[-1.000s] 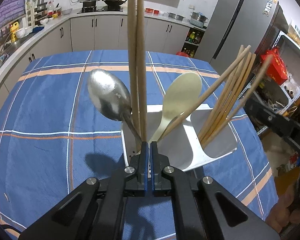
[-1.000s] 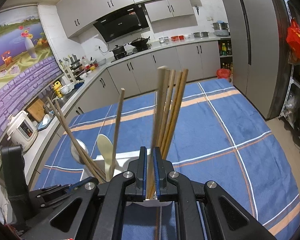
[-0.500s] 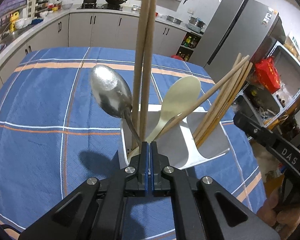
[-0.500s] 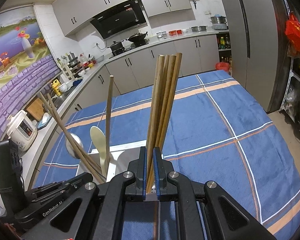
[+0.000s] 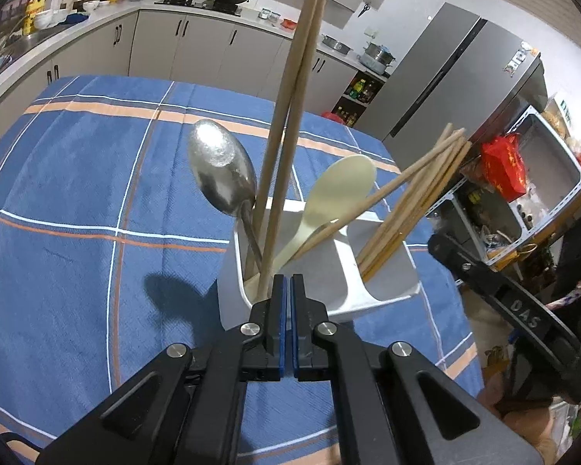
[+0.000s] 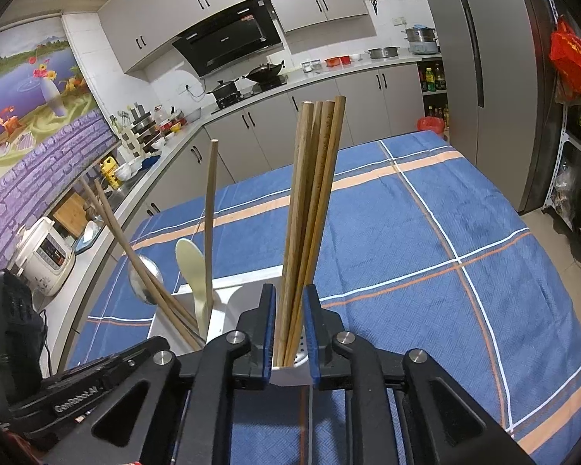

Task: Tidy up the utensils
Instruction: 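Open the left tool to release its chopstick while the right releases its chopstick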

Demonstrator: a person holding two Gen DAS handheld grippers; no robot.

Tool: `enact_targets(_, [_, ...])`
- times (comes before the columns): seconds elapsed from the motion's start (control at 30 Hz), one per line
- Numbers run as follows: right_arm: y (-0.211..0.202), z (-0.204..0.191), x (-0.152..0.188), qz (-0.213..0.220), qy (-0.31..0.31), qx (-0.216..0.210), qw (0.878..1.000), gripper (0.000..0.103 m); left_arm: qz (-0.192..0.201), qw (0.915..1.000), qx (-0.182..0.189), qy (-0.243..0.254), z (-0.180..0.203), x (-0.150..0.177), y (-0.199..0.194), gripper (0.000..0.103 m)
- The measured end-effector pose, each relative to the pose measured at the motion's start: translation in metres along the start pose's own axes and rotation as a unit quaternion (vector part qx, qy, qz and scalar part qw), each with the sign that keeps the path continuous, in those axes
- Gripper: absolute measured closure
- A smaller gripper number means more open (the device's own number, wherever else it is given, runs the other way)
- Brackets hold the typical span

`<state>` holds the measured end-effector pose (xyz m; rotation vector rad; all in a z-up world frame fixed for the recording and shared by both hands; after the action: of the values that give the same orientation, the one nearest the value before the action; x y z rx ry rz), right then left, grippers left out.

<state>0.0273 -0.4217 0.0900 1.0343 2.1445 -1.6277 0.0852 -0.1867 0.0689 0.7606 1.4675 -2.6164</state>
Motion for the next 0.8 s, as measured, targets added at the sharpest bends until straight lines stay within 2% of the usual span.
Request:
enact_targets(0.13, [-0.001, 0.001, 0.002, 0.002, -0.002, 0.000, 1.000, 0.087, 0.010, 0.9997, 0.020, -0.003, 0.002, 0.003, -0.019, 0.101])
enact_targets(0.23, [-0.002, 0.001, 0.003, 0.001, 0.001, -0.002, 1.000, 0.086, 0.027, 0.9992, 0.028, -0.009, -0.002, 0.007, -0.039, 0.094])
enact_targets(0.3, [-0.003, 0.001, 0.005, 0.001, 0.003, -0.002, 1.000, 0.086, 0.033, 0.9992, 0.020, -0.012, -0.008, 0.011, -0.047, 0.086])
enact_targets(0.37, [-0.003, 0.002, 0.004, 0.001, 0.002, -0.001, 1.000, 0.085, 0.036, 0.9992, 0.000, -0.016, -0.016, 0.014, -0.053, 0.080])
enact_targets(0.47, [-0.007, 0.000, 0.007, 0.003, -0.004, 0.001, 1.000, 0.084, 0.035, 0.9981, -0.047, -0.020, -0.024, 0.021, -0.057, 0.079])
enact_targets(0.57, [-0.010, -0.002, 0.012, 0.002, -0.008, 0.001, 1.000, 0.073, 0.030, 0.9957, -0.086, -0.021, -0.030, 0.027, -0.059, 0.078])
enact_targets(0.73, [-0.017, -0.004, 0.026, -0.005, -0.017, 0.003, 1.000, 0.066, 0.026, 0.9923, -0.119, -0.023, -0.033, 0.037, -0.064, 0.062])
enact_targets(0.8, [-0.020, -0.004, 0.034, -0.008, -0.022, 0.006, 1.000, 0.061, 0.030, 0.9913, -0.126, -0.022, -0.030, 0.042, -0.069, 0.050])
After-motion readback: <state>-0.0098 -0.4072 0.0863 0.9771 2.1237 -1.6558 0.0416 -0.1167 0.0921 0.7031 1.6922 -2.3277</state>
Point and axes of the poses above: each gripper's, at about its wrist camera, not at the fingertips, and y roughly the way its jaws point, z to its right, x to its underside, the point moved 5 cm from there along y, roughly the way its jaws point, and after that the axes turned 9 degrees about -z, right-handed, at the moved point
